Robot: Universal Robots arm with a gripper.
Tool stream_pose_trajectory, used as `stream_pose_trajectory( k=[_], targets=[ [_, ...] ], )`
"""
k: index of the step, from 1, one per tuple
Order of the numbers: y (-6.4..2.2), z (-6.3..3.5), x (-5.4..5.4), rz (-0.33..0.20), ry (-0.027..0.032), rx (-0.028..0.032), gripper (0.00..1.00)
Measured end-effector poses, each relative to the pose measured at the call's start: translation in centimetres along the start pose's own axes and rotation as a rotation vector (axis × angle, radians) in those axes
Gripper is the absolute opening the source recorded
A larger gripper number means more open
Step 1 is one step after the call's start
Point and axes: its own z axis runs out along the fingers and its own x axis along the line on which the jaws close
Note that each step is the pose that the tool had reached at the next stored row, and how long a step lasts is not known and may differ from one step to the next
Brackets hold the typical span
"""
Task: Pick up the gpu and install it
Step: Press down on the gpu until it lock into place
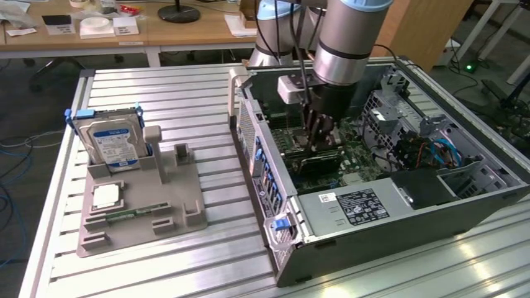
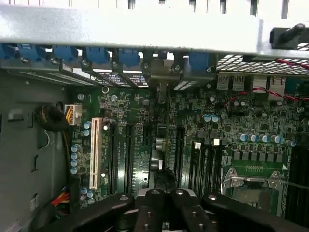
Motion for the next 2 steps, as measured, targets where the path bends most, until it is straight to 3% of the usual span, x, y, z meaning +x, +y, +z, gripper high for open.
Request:
stream_pose_trajectory(
  k=[2],
  targets=[
    [-0.05, 0.00, 0.00, 0.000, 0.0001, 0.0000, 0.11]
  ],
)
